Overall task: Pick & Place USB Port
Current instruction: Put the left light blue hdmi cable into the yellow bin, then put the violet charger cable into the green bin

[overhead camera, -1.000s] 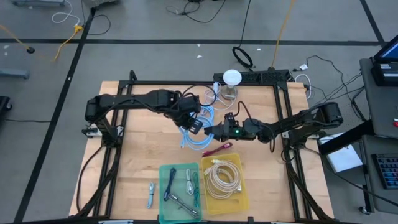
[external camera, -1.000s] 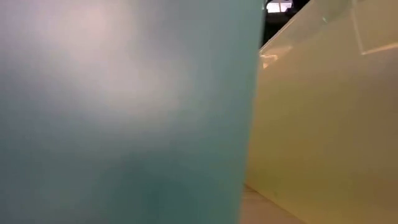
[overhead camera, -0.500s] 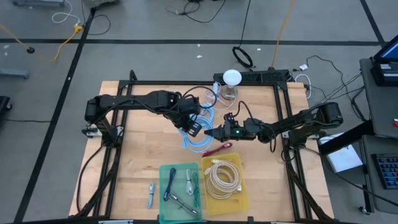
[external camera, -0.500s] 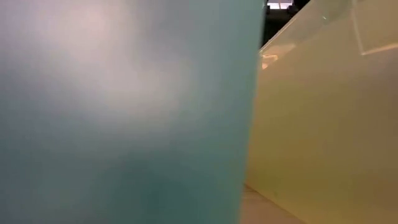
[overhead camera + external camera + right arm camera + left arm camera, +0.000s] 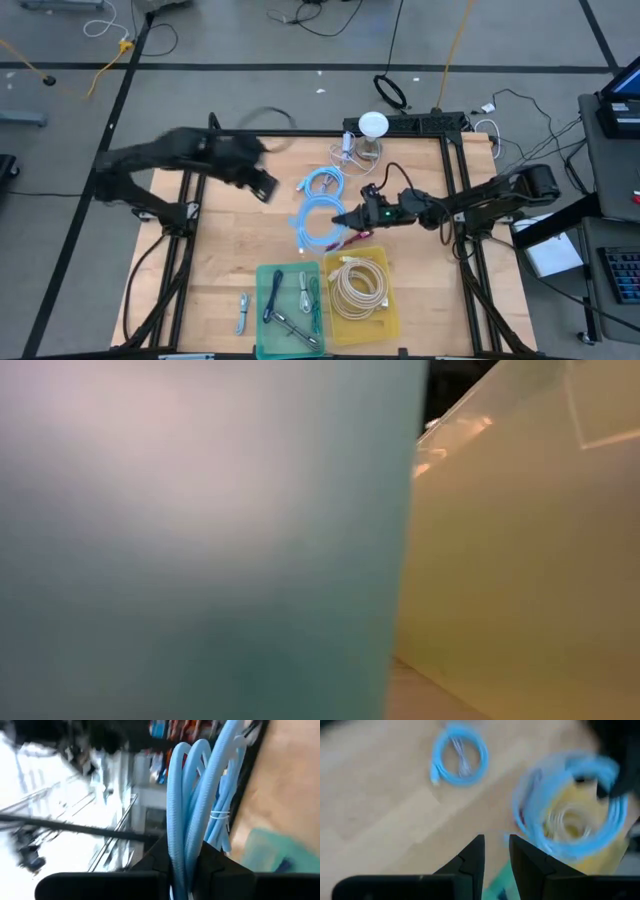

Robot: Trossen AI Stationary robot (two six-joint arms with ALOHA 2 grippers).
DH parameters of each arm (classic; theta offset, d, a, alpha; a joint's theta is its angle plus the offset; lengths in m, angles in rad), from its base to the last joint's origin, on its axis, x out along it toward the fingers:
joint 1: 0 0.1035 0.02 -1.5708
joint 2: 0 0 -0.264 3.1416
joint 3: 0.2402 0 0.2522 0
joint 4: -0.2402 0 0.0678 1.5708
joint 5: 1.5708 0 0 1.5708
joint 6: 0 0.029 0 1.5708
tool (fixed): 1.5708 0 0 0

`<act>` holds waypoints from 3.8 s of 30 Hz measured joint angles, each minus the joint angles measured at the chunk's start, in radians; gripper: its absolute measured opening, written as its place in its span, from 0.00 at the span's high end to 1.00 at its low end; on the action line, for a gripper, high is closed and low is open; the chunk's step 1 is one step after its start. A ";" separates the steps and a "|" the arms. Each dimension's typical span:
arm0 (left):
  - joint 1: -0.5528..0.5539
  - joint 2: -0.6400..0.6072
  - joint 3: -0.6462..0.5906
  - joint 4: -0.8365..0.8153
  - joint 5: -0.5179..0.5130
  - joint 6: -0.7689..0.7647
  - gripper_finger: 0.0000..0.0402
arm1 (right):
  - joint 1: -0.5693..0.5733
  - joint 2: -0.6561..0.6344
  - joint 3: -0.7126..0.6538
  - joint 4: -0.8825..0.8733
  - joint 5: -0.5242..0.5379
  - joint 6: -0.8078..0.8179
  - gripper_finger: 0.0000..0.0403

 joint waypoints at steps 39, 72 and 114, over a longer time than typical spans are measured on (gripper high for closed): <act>-0.464 0.159 0.000 0.365 -0.405 -0.411 0.77 | 0.477 -0.061 0.001 -0.517 -0.200 -0.088 0.94; -0.489 0.159 0.000 0.368 -0.424 -0.433 0.77 | 0.458 -0.008 0.001 -0.626 -0.122 -0.191 0.48; 0.274 0.533 0.000 0.161 0.052 0.483 0.68 | 0.238 -0.508 0.002 -0.692 0.300 -0.386 0.34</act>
